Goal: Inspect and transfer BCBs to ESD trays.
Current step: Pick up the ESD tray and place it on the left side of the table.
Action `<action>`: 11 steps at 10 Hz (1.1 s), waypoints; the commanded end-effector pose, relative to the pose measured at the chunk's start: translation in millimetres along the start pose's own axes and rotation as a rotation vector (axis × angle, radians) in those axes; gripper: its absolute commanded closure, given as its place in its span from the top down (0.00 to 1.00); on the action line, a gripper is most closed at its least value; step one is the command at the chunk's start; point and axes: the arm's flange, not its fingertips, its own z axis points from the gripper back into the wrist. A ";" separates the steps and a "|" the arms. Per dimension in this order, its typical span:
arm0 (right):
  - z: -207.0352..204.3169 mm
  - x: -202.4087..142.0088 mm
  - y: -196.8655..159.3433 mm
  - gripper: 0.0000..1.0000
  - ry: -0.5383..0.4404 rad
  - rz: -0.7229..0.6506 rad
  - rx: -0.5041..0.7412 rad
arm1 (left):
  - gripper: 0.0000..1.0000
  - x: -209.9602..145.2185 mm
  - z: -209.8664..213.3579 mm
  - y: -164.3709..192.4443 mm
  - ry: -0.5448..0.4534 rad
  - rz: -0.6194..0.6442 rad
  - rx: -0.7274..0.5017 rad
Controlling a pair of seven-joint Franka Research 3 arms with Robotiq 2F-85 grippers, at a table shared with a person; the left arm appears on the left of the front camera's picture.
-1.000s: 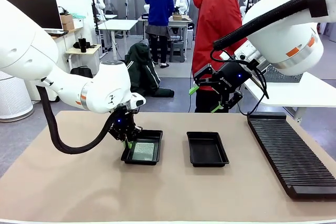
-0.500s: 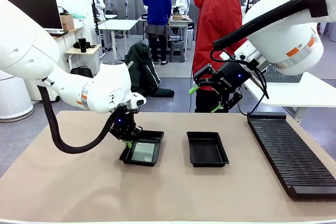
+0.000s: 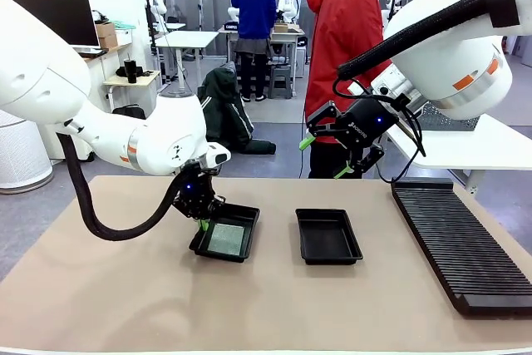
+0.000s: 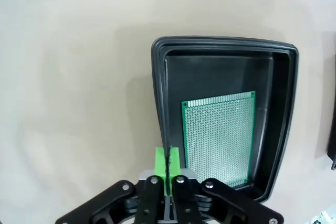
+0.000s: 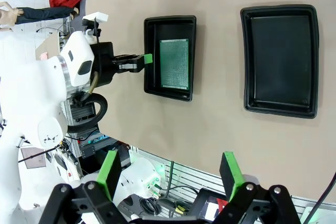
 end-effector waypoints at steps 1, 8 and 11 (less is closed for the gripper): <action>-0.7 -0.3 0.0 1.00 -0.002 -0.005 -0.001 | 0.00 -4.3 14.4 12.6 0.013 -0.007 -0.036; -0.7 -0.3 0.0 1.00 -0.002 -0.005 -0.001 | 0.00 0.9 17.5 10.2 0.004 0.004 -0.032; -0.7 -0.3 0.0 1.00 -0.002 -0.005 -0.001 | 0.03 -8.5 23.9 25.4 -0.001 0.019 -0.076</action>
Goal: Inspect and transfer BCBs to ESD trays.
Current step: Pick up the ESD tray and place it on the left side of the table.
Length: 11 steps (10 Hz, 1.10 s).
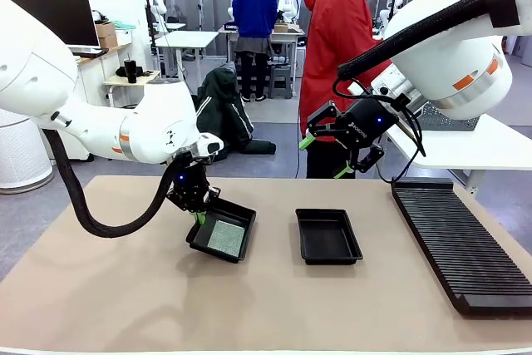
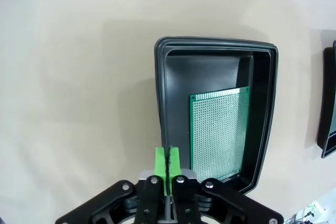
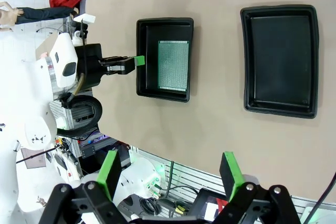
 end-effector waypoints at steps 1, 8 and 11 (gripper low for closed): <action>-0.6 -0.3 -0.1 1.00 -0.002 -0.005 -0.001 | 0.03 -13.0 8.8 24.8 -0.021 0.014 -0.069; -0.6 -0.3 -0.1 1.00 -0.002 -0.005 -0.001 | 0.03 -29.9 21.4 134.1 -0.074 0.031 -0.343; -0.6 -0.3 -0.1 1.00 -0.002 -0.005 -0.001 | 0.03 -43.1 28.3 204.8 -0.065 0.048 -0.372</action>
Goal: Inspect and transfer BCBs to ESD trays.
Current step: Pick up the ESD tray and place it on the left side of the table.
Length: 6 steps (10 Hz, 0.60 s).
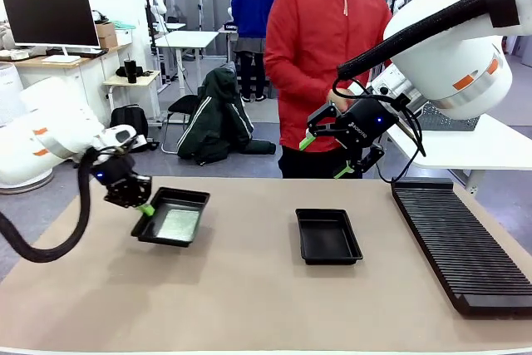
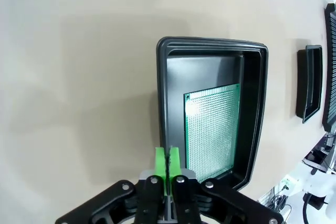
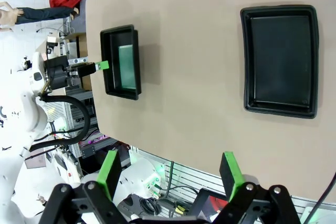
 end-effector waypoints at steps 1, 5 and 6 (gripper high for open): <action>-0.8 -0.4 -0.1 1.00 -0.002 -0.005 -0.001 | 0.03 -10.1 19.4 35.6 0.013 -0.006 -0.030; -0.8 -0.4 -0.1 1.00 -0.002 -0.005 -0.001 | 0.03 -22.3 50.6 109.0 0.036 0.023 -0.017; -0.8 -0.4 -0.1 1.00 -0.002 -0.005 -0.001 | 0.03 -25.2 52.7 121.1 0.037 0.020 -0.017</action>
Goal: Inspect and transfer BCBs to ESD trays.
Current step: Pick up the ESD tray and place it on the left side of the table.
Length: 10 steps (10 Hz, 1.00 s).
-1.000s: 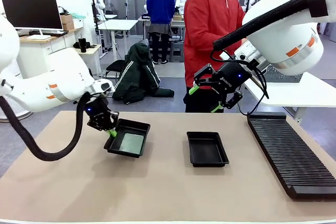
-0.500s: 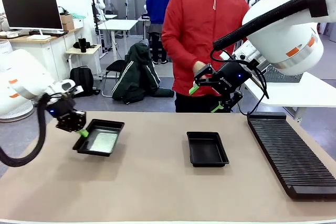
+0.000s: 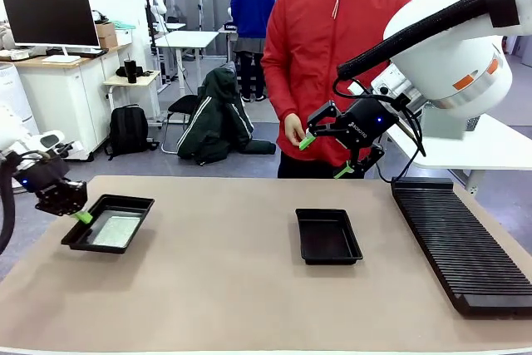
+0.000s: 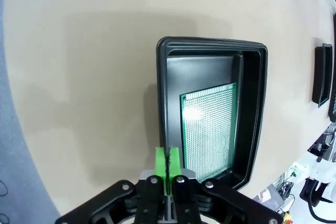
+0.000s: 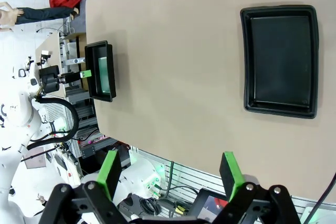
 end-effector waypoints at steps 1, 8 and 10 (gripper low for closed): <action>-0.9 -0.5 -0.1 1.00 -0.001 -0.005 -0.001 | 0.03 -0.5 1.4 16.5 0.013 -0.030 -0.017; -0.9 -0.5 -0.1 1.00 -0.001 -0.005 -0.001 | 0.03 -22.6 -19.4 37.0 -0.011 -0.003 -0.024; -0.9 -0.5 -0.1 1.00 -0.001 -0.005 -0.001 | 0.03 -26.8 -25.9 39.2 -0.022 0.004 -0.033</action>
